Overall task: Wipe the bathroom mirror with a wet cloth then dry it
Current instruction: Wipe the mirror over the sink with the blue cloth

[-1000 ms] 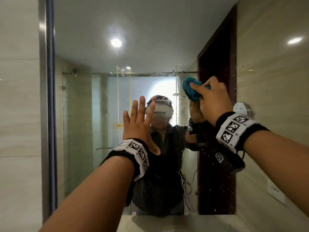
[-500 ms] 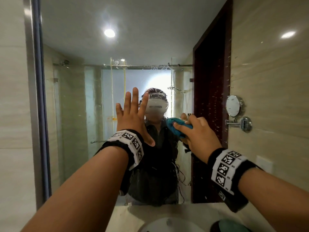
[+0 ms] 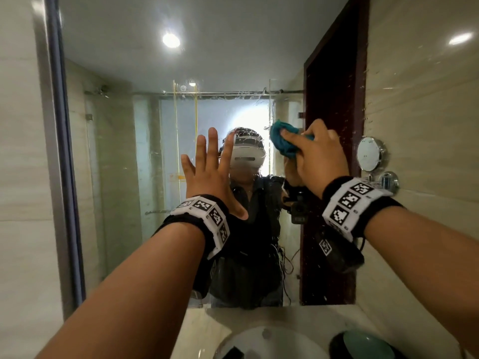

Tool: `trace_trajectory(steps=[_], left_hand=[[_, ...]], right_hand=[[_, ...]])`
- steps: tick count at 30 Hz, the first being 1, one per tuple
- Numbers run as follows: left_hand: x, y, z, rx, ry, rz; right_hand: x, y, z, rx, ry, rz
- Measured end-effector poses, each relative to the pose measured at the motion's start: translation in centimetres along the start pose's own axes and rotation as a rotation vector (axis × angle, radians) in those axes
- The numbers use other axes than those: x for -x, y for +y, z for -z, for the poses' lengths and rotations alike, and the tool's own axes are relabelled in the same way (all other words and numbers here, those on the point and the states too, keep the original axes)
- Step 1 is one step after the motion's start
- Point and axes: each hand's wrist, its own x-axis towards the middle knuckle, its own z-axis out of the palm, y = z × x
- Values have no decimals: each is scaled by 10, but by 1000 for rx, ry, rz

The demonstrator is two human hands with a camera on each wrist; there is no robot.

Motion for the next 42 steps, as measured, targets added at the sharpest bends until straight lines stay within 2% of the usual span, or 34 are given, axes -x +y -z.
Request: trace_trajectory(steps=[4,7,11,14,18,19,23,25,30,32,35,39,42], left_hand=[[2,2,-1,11,-2,12],[8,5,-5,20,-12,25],[24,11,-21,33,-27,44],[27,11,-26,34,-23,45],[26,10,-26,30,-16,39],[26,10,-26,31,-20,36],[24,9,-26,36,-27,28],[23,8,-27,37,-20,32],[25,12,-25,10,-11,49],[29,11,-25,14,-3,28],[54,8,-36,2,18,-36],[100,5,-65,-119,-27,-114],[119,2,-84,-142,-76,-103]], right_hand=[[13,-2,-9,-28,12,39],[32,-6,-20,-12,-31,111],[78,-15,-44,101,-99,249],[109,-20,-54,135,-155,291],[108,-17,-48,125,-164,322],[103,-14,-43,118,-152,297],[91,6,-31,1,-66,35],[99,10,-34,27,-74,49],[164,5,-55,157,-191,268],[190,3,-63,174,-225,303],[206,1,-67,155,-263,266],[188,-3,-56,117,-224,244],[159,-8,-48,45,-165,56]])
